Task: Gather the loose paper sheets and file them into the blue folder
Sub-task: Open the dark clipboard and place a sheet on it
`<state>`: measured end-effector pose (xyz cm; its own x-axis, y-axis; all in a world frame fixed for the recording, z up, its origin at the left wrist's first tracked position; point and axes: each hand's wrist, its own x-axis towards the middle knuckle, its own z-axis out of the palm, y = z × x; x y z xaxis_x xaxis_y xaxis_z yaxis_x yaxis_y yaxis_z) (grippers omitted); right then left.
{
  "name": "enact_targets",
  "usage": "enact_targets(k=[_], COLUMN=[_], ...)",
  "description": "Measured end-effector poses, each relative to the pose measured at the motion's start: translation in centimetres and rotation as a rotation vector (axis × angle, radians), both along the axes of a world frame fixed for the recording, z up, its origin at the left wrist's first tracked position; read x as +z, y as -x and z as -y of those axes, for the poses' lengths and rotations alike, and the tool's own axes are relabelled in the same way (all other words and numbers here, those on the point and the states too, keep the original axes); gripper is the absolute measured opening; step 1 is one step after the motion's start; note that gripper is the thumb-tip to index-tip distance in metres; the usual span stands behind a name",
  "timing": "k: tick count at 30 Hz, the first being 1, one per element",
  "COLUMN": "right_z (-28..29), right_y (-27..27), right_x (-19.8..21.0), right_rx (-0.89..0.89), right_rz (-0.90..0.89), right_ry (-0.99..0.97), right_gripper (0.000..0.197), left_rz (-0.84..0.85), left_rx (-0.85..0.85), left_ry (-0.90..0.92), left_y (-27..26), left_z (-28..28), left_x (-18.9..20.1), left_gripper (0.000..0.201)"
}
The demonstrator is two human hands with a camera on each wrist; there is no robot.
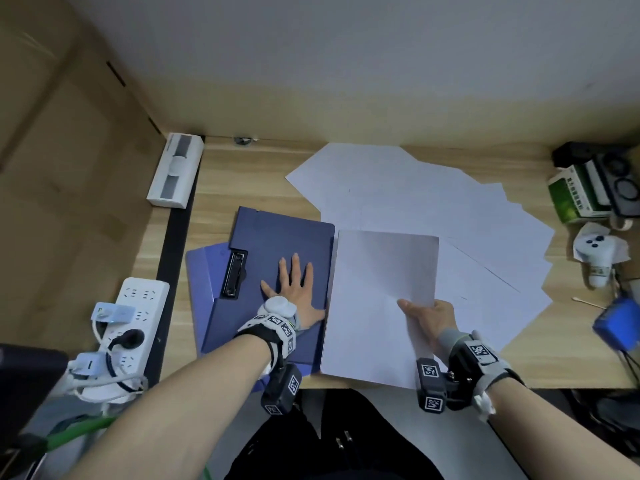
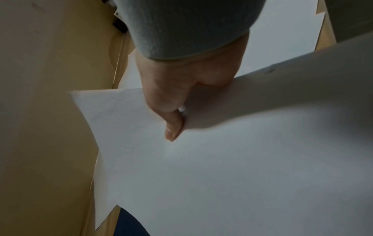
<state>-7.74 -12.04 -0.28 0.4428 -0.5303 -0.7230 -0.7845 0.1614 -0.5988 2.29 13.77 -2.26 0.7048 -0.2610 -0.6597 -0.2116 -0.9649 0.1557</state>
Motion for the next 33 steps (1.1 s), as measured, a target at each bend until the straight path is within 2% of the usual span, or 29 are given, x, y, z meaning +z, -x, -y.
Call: enact_targets(k=[4,9,17,21,25,28,30,33], right_z=[1.3,2.6,3.7,4.7,5.6,5.4,4.8,3.6], right_y=[0.2,0.4,0.9,2.0,2.9,2.5,1.8,0.4], right_x=[-0.4,-0.6,0.0,0.3,0.7,1.0,1.2,0.8], right_rx=[-0.026,-0.028,-0.018,-0.025,-0.03,-0.019,0.0,0.019], right_rz=[0.012,0.006,0.042,0.046,0.061,0.074,0.084,0.087], right_ry=[-0.023,-0.041,-0.06,-0.058,-0.053,-0.067,-0.082,-0.102], right_gripper=[0.026,0.028,0.022,0.018,0.018,0.018,0.019,0.021], left_rz=[-0.009,0.037,0.085,0.108,0.11,0.128,0.162,0.195], left_rx=[0.094,0.217,0.305,0.375,0.3,0.199,0.117,0.092], left_ry=[-0.005,0.0,-0.106,-0.019,-0.101,-0.155,-0.154,-0.087], left_y=[0.7,0.5,1.1,1.2,1.0,0.1,-0.4,-1.1], left_z=[2.1,3.4,5.0,6.2,8.3,8.0,6.8,4.8], left_x=[-0.3,0.2,-0.2,-0.9,0.9,3.3,5.7,9.4], left_gripper=[0.112,0.107,0.112,0.107,0.095,0.095,0.094,0.089])
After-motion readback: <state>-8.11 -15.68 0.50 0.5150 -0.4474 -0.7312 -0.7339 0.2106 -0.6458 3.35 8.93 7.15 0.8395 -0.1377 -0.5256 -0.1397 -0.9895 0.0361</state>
